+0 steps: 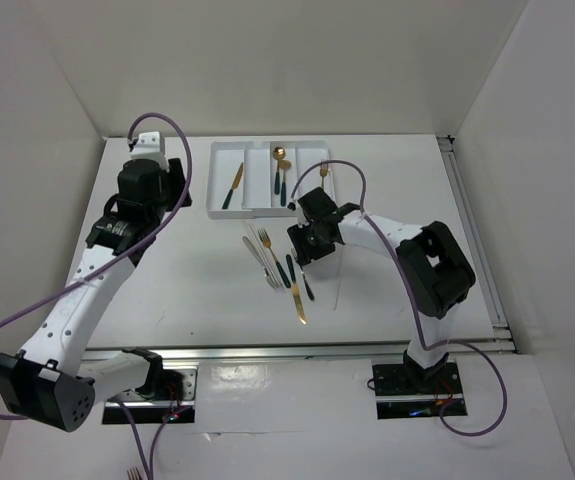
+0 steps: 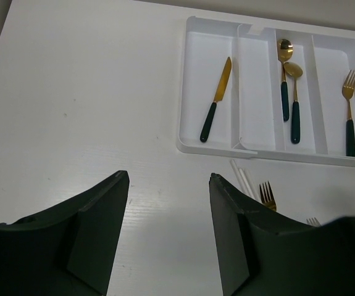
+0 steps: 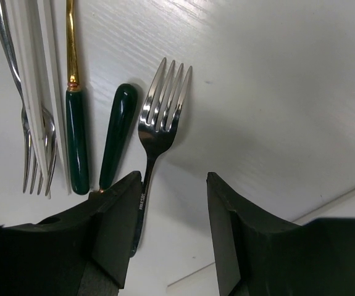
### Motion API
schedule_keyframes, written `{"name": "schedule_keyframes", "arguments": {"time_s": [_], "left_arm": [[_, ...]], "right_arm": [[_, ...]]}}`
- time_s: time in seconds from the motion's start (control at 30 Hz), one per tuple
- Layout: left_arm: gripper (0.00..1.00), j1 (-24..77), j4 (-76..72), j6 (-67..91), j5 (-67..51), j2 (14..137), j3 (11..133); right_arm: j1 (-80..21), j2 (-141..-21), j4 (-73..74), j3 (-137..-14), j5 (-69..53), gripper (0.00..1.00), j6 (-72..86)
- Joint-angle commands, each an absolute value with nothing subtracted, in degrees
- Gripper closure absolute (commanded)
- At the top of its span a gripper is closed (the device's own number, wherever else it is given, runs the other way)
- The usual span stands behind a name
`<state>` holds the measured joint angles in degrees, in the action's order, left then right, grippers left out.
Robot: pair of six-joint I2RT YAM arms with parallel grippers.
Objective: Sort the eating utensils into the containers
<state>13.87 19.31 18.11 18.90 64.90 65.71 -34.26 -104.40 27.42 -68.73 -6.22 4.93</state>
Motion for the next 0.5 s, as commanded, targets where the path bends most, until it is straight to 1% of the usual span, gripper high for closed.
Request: {"name": "schedule_keyframes", "arguments": {"time_s": [0.0, 0.2, 0.47], "left_arm": [[0.32, 13.2, 17.1, 17.7, 18.5, 65.6, 65.8], [0.32, 12.1, 17.1, 17.7, 18.5, 65.6, 64.7], [0.32, 11.6, 17.1, 17.7, 17.8, 65.6, 64.7]], "right_arm": [[-35.2, -105.2, 25.5, -71.8, -5.4, 0.46, 4.0], [-36.6, -106.3, 25.5, -72.3, -5.9, 0.46, 3.5], [-37.7, -108.5, 24.9, -72.9, -2.0, 0.46, 3.0]]}}
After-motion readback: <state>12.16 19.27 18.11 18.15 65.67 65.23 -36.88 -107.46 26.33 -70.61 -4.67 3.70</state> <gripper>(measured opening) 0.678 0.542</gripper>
